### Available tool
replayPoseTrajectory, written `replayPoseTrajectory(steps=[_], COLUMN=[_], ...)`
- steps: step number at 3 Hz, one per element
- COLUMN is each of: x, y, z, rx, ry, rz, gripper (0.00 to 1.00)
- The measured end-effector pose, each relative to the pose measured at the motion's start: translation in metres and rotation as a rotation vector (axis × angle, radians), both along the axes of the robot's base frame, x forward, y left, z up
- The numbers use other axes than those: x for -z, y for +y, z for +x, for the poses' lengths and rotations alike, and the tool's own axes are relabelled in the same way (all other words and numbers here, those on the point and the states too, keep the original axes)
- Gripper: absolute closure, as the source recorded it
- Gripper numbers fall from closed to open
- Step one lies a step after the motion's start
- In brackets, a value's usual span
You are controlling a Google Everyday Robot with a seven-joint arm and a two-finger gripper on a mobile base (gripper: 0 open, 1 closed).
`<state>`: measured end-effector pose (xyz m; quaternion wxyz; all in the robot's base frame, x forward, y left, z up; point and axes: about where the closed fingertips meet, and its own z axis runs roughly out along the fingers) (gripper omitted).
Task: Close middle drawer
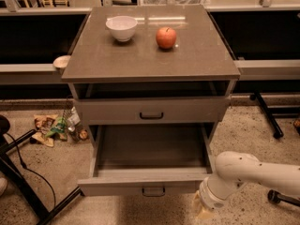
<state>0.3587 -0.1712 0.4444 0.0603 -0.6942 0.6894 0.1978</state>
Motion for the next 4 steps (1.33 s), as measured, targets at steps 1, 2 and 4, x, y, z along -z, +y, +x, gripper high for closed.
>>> replayPoseTrajectory(steps=[1, 2, 4], x=[0.000, 0.017, 0.046], y=[0.000, -0.004, -0.014], z=[0.000, 0.016, 0.074], rx=[0.000, 0.020, 0.014], ry=[0.000, -0.063, -0.264], rz=[0.000, -0.001, 0.074], gripper=[0.95, 1.00, 1.00])
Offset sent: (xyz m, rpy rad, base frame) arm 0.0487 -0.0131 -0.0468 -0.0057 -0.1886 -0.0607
